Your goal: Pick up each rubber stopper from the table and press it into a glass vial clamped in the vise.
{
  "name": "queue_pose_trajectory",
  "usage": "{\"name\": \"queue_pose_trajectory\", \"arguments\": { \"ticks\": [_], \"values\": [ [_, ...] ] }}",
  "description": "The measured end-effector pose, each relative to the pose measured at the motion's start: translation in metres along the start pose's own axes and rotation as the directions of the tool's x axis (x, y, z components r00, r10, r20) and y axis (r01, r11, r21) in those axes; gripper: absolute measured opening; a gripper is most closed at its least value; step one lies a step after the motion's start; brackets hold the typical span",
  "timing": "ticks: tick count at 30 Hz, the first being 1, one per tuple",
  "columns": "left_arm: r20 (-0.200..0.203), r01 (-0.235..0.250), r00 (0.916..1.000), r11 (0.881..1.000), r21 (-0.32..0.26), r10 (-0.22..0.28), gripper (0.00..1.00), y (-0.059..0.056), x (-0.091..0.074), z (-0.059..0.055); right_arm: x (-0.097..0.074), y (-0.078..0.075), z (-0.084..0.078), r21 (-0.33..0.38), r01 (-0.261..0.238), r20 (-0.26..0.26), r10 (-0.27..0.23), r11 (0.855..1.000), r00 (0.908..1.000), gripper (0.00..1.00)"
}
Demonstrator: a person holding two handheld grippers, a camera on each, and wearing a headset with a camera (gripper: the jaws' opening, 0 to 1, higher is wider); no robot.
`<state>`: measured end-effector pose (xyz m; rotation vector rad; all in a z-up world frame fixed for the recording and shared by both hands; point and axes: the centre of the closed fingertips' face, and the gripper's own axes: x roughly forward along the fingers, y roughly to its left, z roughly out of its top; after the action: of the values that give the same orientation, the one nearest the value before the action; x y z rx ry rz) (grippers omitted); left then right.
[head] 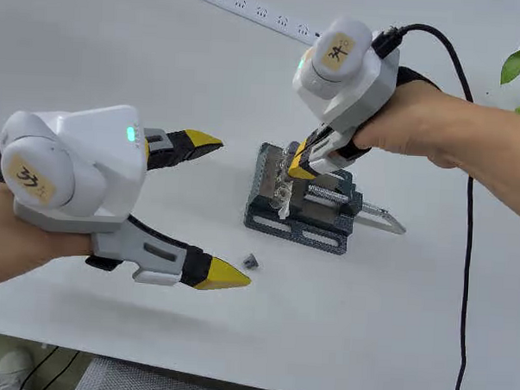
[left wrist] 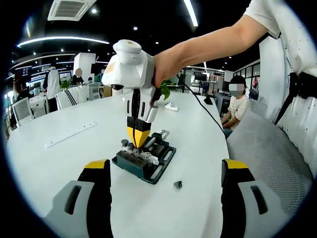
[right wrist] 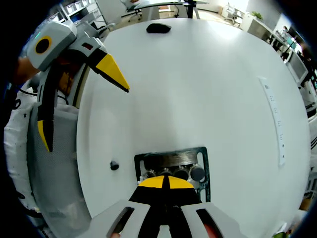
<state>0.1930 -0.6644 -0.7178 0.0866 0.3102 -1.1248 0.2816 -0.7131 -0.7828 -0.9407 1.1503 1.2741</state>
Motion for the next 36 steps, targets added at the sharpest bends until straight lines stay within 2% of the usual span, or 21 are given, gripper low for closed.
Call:
{"name": "queue_pose_trajectory", "arguments": {
  "ticks": [10, 16, 36],
  "values": [
    [0.0, -0.011, 0.9999, 1.0, -0.002, 0.011, 0.92, 0.0028, -0.0026, -0.0007, 0.0013, -0.0033, -0.0001, -0.005, 0.007, 0.019, -0.007, 1.0, 0.9998, 0.0],
    [-0.004, -0.006, 1.0, 1.0, -0.003, 0.006, 0.92, 0.001, -0.0008, -0.0025, 0.0004, 0.0016, -0.0006, -0.005, -0.007, 0.024, 0.007, 1.0, 0.9997, 0.0],
    [0.001, -0.006, 1.0, 1.0, -0.007, 0.006, 0.91, 0.0015, 0.0018, -0.002, 0.001, 0.0046, 0.0002, 0.003, -0.022, 0.012, 0.022, 1.0, 0.9997, 0.0]
  ]
}}
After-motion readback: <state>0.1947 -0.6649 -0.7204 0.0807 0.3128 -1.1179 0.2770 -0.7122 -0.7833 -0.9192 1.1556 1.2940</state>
